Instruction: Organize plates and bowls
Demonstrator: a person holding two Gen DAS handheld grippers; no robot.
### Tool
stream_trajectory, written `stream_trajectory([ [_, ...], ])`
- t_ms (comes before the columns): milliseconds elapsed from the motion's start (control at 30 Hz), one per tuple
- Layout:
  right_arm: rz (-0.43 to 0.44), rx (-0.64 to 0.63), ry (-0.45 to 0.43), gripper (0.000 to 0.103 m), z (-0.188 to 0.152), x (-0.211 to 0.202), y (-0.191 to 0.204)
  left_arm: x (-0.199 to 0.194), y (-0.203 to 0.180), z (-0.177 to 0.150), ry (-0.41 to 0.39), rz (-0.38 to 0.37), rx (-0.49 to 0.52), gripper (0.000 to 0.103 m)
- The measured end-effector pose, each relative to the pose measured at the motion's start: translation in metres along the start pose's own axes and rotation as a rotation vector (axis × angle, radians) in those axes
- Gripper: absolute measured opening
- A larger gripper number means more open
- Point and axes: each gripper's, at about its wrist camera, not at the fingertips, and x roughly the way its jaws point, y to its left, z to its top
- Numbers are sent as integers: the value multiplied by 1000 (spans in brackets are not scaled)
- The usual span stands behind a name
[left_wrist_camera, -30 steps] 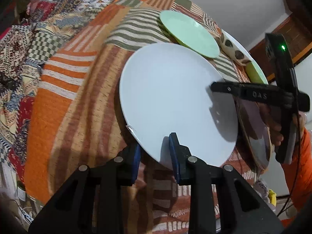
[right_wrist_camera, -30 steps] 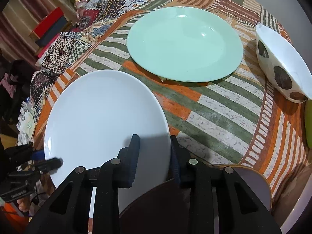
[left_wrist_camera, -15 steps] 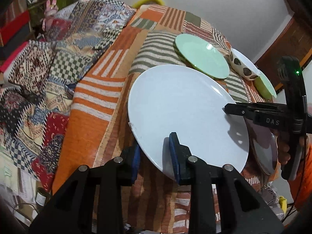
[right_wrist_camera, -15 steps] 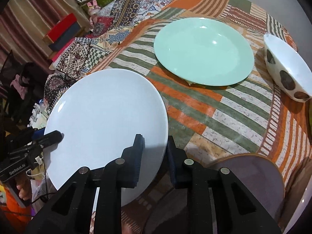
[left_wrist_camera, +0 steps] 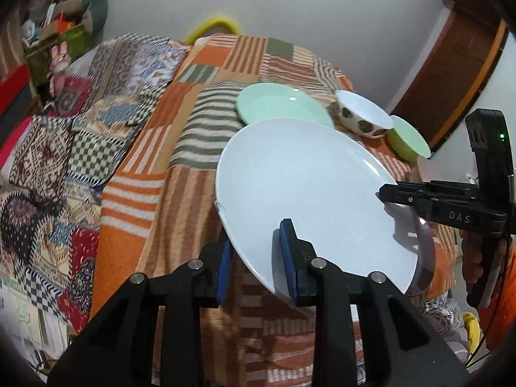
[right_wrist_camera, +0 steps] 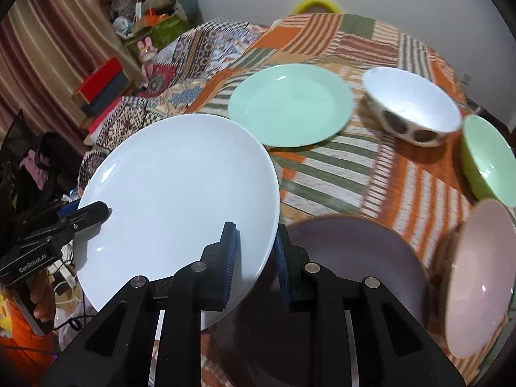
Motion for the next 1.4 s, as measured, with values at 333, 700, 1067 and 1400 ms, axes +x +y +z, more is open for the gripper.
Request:
stream_trajectory([
  [333, -28, 84, -58, 21, -28, -39, -31, 2, -51, 7, -2, -49, 87, 28],
  [700, -46, 167, -54, 21, -63, -52, -68, 27, -87, 1, 70, -92, 144, 29],
  [1067, -41, 238, -19, 21, -89, -44, -90, 58, -107, -11, 152, -106, 176, 29],
  [1400, -49, 282, -4, 21, -106, -49, -105, 77, -118, -14, 191, -123, 193, 30],
])
